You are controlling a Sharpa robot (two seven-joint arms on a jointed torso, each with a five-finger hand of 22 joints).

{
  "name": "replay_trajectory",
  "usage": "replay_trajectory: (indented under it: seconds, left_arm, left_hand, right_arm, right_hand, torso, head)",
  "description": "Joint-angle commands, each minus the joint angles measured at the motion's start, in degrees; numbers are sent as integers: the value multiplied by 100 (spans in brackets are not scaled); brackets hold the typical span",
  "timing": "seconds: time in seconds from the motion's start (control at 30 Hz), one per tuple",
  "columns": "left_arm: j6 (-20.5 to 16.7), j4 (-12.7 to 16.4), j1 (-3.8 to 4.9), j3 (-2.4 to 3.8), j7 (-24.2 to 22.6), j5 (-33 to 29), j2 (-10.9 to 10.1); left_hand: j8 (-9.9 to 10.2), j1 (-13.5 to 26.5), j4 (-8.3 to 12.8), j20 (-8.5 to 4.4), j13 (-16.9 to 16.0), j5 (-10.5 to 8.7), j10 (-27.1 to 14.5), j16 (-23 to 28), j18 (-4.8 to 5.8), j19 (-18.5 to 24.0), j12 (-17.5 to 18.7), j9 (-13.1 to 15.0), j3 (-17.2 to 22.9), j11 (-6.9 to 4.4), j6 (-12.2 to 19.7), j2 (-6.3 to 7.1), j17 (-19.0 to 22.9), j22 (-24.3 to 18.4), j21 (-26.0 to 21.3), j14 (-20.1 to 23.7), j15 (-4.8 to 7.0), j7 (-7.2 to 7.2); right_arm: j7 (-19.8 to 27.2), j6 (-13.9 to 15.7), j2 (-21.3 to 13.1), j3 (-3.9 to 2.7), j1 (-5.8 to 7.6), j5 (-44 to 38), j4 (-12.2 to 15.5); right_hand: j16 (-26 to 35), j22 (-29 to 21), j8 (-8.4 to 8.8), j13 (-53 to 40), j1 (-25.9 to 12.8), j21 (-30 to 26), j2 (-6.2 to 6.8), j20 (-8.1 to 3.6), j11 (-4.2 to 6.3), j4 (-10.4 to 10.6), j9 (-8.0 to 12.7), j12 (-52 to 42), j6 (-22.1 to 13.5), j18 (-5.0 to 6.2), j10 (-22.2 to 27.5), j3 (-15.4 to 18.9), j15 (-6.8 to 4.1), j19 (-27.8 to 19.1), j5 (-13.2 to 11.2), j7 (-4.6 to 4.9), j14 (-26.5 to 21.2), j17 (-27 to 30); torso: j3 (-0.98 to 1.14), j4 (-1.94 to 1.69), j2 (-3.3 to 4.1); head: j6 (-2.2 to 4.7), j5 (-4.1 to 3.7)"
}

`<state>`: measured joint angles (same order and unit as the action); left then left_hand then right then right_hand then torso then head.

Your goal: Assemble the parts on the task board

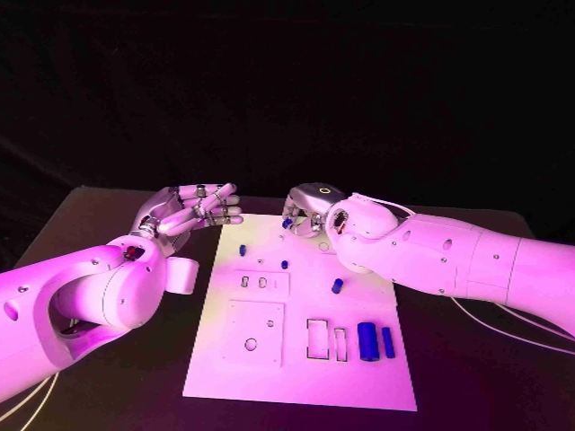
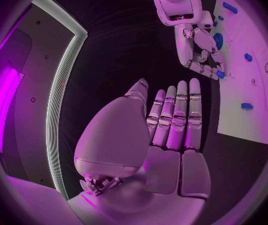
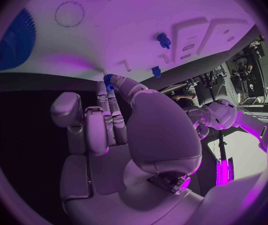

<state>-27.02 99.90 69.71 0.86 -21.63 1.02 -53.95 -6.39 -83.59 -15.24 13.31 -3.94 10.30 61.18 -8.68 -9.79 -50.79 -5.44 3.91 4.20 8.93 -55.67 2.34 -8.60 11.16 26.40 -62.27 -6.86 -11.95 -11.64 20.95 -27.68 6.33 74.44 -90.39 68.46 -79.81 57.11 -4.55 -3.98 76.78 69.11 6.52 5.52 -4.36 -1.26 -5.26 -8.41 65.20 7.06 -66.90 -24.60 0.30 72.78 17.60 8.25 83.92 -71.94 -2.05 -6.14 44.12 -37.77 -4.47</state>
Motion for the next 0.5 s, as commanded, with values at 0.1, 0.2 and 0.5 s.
replay_trajectory:
  seconds: [0.1,0.2,0.5]
  left_arm:
    - [97,2,8,5,-19,27,11]
    - [99,1,8,5,-18,27,16]
    - [109,3,8,5,-6,27,19]
  left_hand:
    - [22,-69,23,7,7,-14,1,33,-67,47,24,-5,7,36,-3,9,-6,-5,-16,33,-13,-22]
    - [22,-69,23,7,7,-14,1,33,-67,47,24,-5,7,36,-3,9,-6,-5,-16,33,-13,-22]
    - [22,-69,23,7,7,-14,1,33,-67,47,24,-5,7,36,-3,9,-6,-5,-16,33,-13,-22]
  right_arm:
    - [-64,54,18,1,-3,-124,-14]
    - [-94,17,48,1,-1,-146,-56]
    - [-235,-60,119,1,2,-239,-117]
  right_hand:
    - [-32,20,-4,2,-11,49,29,45,-37,12,-10,38,-7,-69,14,-25,-23,17,-24,18,281,-20]
    - [-34,17,-3,2,-9,46,33,45,-37,9,-10,39,-8,-68,15,-26,-23,15,-26,19,281,-22]
    - [-43,31,2,4,-20,55,53,48,-45,11,-11,50,-16,-69,33,-26,-20,19,-44,24,282,-29]
  torso:
    - [1,7,8]
    - [-1,1,3]
    - [-2,2,7]
  head:
    - [13,-2]
    - [8,-6]
    - [17,-12]
